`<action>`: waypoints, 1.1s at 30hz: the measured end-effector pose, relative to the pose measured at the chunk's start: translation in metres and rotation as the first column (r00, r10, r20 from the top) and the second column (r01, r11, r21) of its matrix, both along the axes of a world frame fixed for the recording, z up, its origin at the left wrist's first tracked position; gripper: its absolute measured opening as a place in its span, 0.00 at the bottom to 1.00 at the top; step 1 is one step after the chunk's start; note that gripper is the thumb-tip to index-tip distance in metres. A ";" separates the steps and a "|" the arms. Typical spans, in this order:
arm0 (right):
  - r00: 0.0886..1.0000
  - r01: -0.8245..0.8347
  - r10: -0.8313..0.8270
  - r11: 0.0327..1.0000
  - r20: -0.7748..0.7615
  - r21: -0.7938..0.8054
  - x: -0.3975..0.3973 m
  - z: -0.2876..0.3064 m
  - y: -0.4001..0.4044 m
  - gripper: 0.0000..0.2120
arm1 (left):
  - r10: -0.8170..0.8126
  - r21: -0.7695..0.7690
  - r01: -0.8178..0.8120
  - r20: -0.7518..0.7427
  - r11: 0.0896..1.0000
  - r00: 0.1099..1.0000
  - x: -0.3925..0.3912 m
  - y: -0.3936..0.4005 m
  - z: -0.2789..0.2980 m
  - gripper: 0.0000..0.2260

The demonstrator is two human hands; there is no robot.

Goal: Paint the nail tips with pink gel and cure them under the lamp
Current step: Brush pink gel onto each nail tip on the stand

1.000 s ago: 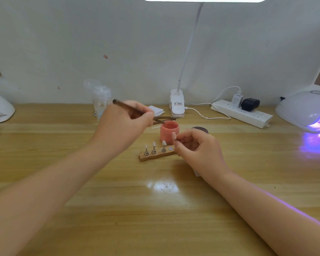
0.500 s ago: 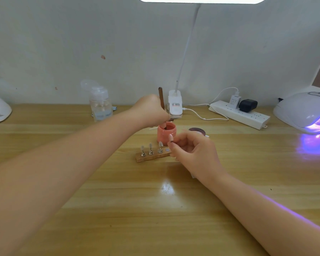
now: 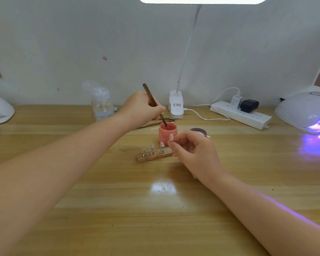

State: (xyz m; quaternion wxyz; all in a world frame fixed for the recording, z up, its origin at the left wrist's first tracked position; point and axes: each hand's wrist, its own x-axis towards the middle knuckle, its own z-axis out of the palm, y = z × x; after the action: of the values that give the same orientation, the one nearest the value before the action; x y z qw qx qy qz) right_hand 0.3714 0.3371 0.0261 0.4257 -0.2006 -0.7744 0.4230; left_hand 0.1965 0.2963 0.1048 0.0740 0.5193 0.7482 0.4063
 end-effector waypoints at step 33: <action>1.000 0.020 -0.020 1.000 0.023 -0.009 0.000 -0.006 0.006 0.01 | 0.224 0.237 -0.394 0.525 0.888 0.821 -0.025 -0.027 -0.039 0.09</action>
State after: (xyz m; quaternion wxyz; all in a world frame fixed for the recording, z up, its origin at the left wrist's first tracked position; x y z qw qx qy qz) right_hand 0.3717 0.3428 0.0197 0.4200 -0.2153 -0.7752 0.4200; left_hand 0.1712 0.2693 0.0656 0.1014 0.2755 0.7005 0.6505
